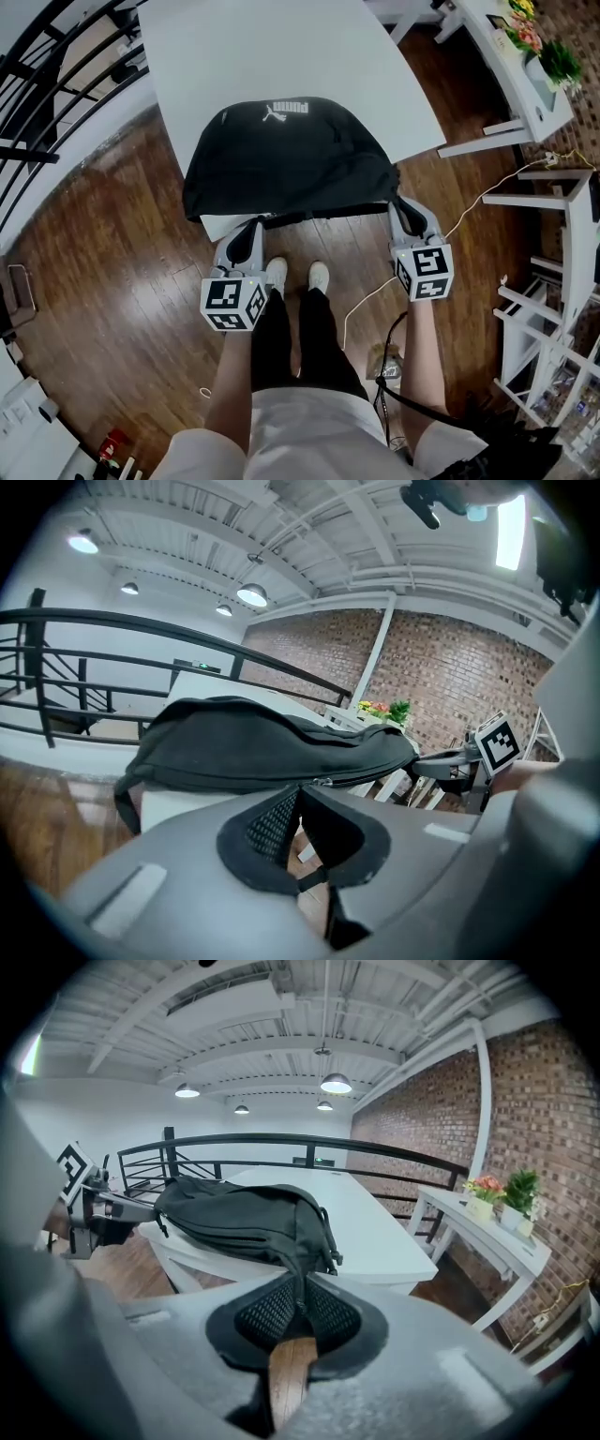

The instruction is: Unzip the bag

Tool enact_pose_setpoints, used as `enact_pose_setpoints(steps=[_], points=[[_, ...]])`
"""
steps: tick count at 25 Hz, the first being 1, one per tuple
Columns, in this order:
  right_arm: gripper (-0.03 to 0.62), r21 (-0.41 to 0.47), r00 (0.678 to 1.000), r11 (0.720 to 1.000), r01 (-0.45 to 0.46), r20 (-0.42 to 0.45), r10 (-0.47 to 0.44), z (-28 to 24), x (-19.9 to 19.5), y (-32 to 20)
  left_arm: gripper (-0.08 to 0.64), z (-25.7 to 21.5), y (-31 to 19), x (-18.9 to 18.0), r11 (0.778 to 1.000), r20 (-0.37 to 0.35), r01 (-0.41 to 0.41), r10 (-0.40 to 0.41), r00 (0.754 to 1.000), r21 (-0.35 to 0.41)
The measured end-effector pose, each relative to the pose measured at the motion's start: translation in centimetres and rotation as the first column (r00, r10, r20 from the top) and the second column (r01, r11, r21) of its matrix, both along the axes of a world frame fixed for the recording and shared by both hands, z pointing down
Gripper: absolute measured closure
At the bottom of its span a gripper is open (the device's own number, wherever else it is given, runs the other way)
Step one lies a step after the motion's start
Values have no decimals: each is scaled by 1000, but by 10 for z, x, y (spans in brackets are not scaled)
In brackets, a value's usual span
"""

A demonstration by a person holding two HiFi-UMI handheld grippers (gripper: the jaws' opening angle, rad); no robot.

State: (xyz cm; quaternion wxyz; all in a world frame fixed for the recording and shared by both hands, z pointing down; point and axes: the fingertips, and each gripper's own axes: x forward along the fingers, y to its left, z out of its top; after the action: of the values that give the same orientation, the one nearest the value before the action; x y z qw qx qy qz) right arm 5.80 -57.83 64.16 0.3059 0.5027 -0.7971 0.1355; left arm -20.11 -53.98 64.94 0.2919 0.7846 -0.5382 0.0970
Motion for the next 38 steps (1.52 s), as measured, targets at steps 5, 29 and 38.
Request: enact_pose_setpoints(steps=[5, 29, 38], points=[[565, -9, 1000, 1000, -21, -20, 21, 6, 3, 0, 537, 1, 1, -57, 999, 68, 50, -50, 996, -7], [600, -84, 985, 983, -163, -67, 157, -3, 33, 98, 543, -38, 86, -157, 987, 188, 161, -158, 969, -2], [601, 241, 953, 970, -28, 299, -47, -161, -4, 234, 543, -221, 214, -13, 917, 119, 93, -150, 981, 389]])
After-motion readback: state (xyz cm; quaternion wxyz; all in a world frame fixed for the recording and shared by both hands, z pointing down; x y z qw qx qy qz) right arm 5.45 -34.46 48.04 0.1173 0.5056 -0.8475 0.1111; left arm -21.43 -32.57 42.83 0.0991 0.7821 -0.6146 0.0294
